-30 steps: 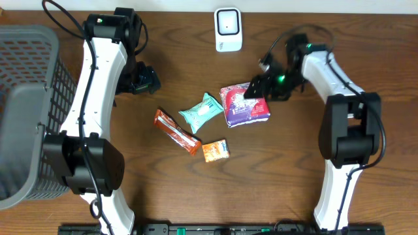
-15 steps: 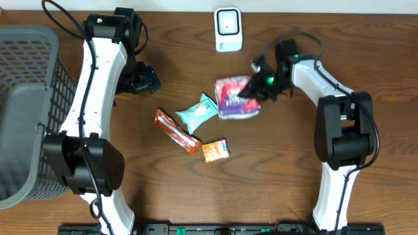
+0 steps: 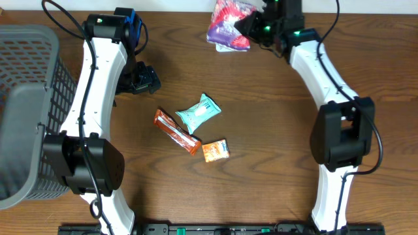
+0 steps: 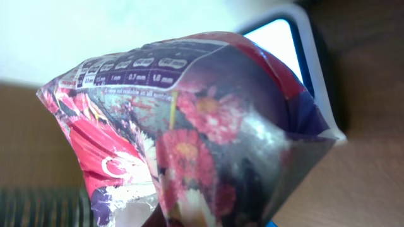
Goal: Scan the item barcode
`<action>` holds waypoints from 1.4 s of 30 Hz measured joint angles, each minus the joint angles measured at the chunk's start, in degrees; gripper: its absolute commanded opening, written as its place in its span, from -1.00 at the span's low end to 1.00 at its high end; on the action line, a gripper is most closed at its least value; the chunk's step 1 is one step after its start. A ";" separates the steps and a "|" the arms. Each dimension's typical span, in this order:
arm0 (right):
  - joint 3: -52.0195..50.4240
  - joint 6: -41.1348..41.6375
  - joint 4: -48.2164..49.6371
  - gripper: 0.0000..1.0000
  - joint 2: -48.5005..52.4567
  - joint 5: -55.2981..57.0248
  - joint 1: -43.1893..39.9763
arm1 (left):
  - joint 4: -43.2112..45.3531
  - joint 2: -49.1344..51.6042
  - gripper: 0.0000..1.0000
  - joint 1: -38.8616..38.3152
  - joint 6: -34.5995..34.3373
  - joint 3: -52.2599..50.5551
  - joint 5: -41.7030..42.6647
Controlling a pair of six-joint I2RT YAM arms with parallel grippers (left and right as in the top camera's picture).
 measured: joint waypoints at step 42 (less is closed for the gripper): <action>5.49 -4.90 -26.27 -0.98 -1.40 8.48 -40.85 | -0.02 0.00 0.96 0.02 -0.15 0.00 0.00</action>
